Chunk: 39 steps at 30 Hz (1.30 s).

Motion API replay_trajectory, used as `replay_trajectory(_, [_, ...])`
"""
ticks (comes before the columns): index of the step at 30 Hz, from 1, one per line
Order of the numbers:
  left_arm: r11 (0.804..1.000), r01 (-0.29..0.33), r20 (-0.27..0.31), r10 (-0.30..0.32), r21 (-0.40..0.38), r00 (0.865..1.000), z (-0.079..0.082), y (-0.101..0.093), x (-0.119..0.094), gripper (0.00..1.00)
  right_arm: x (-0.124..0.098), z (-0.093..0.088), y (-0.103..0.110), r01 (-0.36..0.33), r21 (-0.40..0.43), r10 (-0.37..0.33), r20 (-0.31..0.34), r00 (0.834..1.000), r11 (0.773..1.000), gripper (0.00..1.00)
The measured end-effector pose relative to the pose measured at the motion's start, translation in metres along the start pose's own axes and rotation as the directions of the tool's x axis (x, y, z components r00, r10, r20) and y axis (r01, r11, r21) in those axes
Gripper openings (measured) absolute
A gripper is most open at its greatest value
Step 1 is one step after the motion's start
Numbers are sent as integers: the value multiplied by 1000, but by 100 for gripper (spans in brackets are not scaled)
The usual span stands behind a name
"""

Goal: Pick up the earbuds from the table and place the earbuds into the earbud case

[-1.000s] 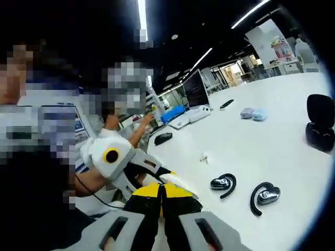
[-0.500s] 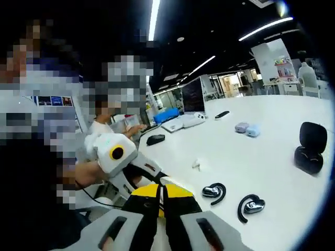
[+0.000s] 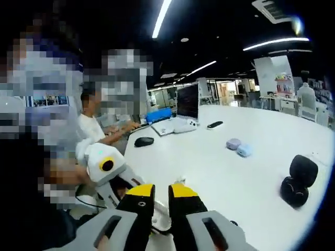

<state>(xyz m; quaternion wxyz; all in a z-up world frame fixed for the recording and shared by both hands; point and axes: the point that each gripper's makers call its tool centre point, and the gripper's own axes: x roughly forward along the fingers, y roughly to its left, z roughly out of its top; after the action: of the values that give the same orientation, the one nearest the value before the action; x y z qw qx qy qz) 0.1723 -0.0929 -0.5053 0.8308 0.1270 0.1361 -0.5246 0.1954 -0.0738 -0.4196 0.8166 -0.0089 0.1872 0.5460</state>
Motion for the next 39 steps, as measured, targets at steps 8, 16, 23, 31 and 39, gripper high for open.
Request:
replay_trajectory(8, [999, 1, 32, 0, -33, 999, -2, 0, -1, 24, 60, -17, -26, -7, -164, -30, -221, 975, 986, 14])
replay_trajectory(16, [999, 3, 65, 0, -53, 998, -3, 1, -2, 24, 102, -44, -44, -35, -188, -33, -345, 938, 982, 17])
replay_trajectory(23, [998, 8, 80, -3, -66, 997, -4, 1, -2, 24, 104, -53, -46, -37, -176, -32, -374, 927, 984, 16])
replay_trajectory(31, [998, 10, 84, -4, -66, 996, -4, 0, -1, 24, 103, -55, -59, 0, -189, -72, -376, 924, 982, 15])
replay_trajectory(39, [998, 6, 86, -1, -64, 996, -4, -1, -1, 24, 106, -53, -68, 27, -200, -101, -368, 924, 979, 15])
